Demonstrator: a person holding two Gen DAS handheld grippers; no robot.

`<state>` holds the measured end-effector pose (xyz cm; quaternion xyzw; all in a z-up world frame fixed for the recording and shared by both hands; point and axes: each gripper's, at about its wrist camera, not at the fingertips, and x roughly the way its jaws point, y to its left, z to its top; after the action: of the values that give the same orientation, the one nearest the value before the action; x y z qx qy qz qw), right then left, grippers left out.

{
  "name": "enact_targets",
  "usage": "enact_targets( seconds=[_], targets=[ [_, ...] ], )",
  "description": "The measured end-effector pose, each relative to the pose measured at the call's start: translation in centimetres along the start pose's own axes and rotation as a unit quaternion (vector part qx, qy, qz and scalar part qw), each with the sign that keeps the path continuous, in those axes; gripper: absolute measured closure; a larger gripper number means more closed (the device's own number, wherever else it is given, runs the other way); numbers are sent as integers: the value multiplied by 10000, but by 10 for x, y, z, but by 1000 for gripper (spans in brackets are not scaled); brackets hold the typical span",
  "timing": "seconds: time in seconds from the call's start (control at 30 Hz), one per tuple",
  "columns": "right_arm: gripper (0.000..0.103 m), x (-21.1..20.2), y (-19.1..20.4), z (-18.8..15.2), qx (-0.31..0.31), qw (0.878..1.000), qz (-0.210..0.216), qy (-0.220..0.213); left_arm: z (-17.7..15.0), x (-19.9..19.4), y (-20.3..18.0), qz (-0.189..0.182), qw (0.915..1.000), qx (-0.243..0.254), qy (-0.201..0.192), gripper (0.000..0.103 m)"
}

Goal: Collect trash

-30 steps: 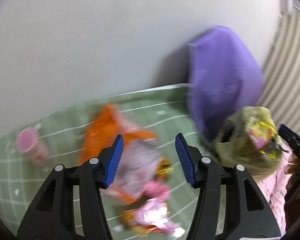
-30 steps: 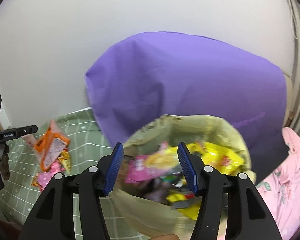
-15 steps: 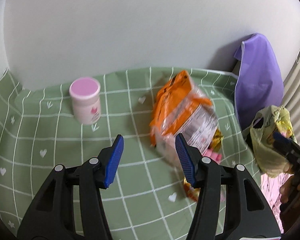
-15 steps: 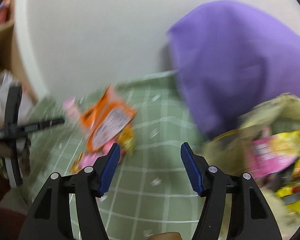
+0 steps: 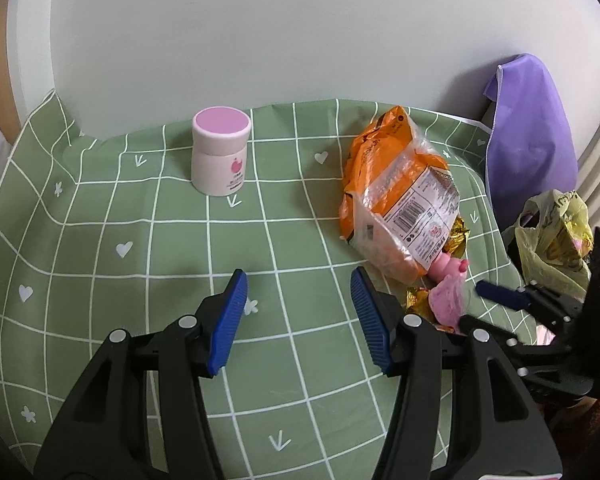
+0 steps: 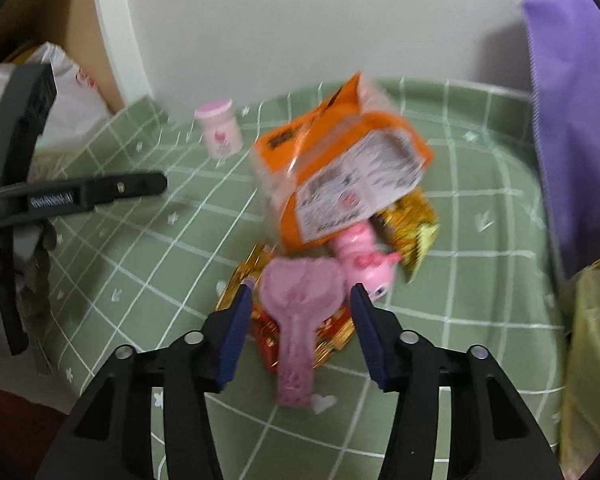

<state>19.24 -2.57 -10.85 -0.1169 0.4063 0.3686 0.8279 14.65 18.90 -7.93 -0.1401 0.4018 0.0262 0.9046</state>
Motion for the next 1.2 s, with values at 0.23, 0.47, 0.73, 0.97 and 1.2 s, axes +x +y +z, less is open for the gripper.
enact_targets(
  seconds=[0.23, 0.47, 0.73, 0.97, 1.2],
  targets=[
    [85, -2, -2, -3, 149, 9992, 337, 126, -1, 2, 0, -59, 10000, 18, 32, 52],
    [90, -38, -26, -3, 372, 9992, 25, -165, -2, 10, -8, -223, 9997, 50, 85, 52],
    [90, -58, -71, -21, 940, 9935, -619, -194, -6, 23, -31, -584, 9974, 326, 250, 52],
    [90, -53, -82, -39, 1099, 9906, -817, -4, -11, 29, -56, -901, 9927, 696, 388, 51],
    [90, -49, -85, -44, 1114, 9902, -844, 75, -25, 38, -89, -1007, 9832, 1404, 591, 51]
  ],
)
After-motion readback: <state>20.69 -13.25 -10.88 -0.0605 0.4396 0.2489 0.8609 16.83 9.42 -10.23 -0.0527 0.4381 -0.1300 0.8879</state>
